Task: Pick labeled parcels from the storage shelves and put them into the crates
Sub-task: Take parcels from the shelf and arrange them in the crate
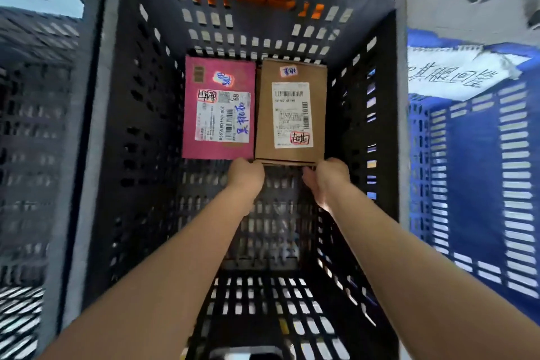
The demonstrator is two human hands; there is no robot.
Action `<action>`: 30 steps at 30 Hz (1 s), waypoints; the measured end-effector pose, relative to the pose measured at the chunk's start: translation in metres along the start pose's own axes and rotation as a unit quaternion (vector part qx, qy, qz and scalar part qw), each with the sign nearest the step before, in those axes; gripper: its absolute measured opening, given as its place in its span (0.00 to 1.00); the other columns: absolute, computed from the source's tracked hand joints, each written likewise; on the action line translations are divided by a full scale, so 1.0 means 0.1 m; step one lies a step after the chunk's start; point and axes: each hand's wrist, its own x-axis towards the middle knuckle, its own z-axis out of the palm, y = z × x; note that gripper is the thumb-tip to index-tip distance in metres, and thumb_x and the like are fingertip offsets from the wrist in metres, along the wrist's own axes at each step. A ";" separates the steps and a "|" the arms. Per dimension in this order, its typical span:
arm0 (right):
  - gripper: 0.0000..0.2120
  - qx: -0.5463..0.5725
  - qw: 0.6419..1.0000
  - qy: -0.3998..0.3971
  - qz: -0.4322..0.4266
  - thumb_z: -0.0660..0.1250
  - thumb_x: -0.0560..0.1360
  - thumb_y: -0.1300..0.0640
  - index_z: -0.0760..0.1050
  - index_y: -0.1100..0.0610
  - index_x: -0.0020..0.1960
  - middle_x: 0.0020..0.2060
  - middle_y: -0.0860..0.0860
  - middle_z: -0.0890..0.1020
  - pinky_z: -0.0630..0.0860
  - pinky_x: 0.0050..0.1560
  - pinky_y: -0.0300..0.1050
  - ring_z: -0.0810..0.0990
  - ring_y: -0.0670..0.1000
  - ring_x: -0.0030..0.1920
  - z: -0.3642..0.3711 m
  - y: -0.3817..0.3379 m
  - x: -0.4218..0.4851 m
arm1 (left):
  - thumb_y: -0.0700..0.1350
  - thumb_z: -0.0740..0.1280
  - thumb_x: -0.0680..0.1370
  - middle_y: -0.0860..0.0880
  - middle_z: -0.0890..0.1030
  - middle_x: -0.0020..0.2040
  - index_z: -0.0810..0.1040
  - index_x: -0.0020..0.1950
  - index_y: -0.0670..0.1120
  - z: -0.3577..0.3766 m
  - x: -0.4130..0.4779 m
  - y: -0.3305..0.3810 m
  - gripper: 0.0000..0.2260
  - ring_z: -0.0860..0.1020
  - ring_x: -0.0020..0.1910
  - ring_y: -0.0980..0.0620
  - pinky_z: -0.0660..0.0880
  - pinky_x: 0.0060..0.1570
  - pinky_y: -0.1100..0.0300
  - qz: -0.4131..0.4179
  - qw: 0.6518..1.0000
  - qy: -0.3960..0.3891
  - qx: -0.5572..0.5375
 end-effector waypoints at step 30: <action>0.02 -0.343 0.644 -0.506 -0.460 0.67 0.75 0.58 0.76 0.53 0.44 0.46 0.58 0.82 0.76 0.57 0.54 0.81 0.56 0.50 -0.11 -0.21 -8.64 | 0.47 0.68 0.73 0.46 0.77 0.37 0.76 0.33 0.48 -4.69 -8.00 -0.57 0.08 0.73 0.41 0.49 0.68 0.42 0.55 0.241 0.824 0.333 -0.390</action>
